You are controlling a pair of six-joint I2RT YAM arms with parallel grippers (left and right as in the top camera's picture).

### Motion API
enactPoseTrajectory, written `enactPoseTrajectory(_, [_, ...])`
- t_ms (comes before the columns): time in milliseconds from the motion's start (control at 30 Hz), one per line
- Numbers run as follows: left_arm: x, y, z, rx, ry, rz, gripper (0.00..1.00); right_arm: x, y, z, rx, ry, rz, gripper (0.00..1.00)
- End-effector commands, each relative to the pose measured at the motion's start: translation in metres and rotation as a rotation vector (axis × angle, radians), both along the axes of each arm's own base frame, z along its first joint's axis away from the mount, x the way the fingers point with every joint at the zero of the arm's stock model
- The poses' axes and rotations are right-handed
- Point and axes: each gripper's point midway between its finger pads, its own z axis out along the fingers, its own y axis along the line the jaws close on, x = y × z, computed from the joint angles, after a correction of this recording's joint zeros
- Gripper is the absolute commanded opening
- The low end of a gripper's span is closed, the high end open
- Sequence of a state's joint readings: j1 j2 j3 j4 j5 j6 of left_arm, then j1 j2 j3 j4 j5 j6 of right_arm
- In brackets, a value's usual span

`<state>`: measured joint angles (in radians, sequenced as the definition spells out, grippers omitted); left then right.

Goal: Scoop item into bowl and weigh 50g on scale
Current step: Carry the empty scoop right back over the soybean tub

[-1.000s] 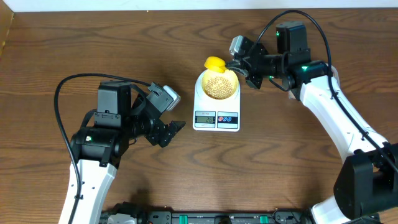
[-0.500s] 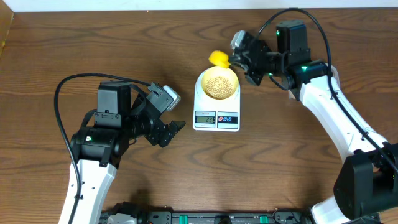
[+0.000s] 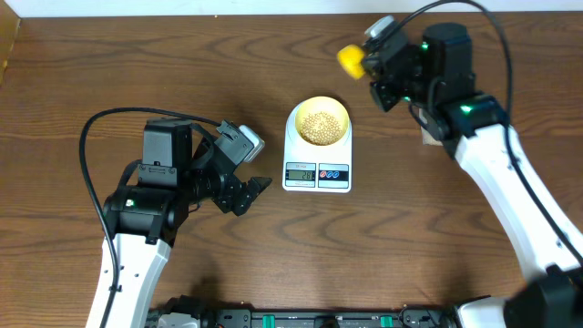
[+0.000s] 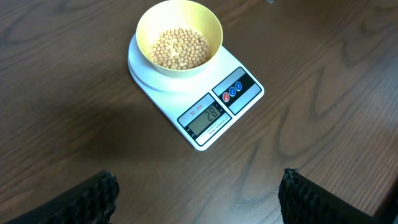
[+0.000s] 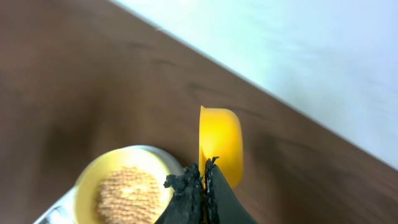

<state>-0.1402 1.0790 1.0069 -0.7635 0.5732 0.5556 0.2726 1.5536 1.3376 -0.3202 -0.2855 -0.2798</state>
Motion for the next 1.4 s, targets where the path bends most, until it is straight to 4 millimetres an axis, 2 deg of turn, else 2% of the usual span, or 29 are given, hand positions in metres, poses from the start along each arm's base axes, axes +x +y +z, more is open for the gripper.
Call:
enactPoseTrajectory(0, [0.0,0.002,-0.002,0.008,0.0,-0.003,0.84,0.007,-0.056,0.019,-0.083,-0.048,-0.31,0.01])
enactPoseTrajectory(133, [0.0,0.002,-0.002,0.008,0.0,-0.003,0.84,-0.003,-0.098,0.022,-0.124,-0.022,-0.508,0.01])
enactPoseTrajectory(667, [0.0,0.002,-0.002,0.008,0.0,-0.003,0.84,-0.036,-0.189,-0.023,-0.055,0.257,-0.826,0.01])
enactPoseTrajectory(867, [0.0,0.002,-0.002,0.008,0.0,-0.003,0.84,-0.035,-0.198,-0.044,-0.071,0.322,-0.844,0.02])
enactPoseTrajectory(1167, [0.0,0.002,-0.002,0.008,0.0,-0.003,0.85,-0.026,-0.198,-0.093,-0.124,0.441,-0.845,0.01])
enactPoseTrajectory(1367, [0.0,0.002,-0.002,0.008,0.0,-0.003,0.85,-0.026,-0.2,-0.104,-0.144,0.466,-0.851,0.01])
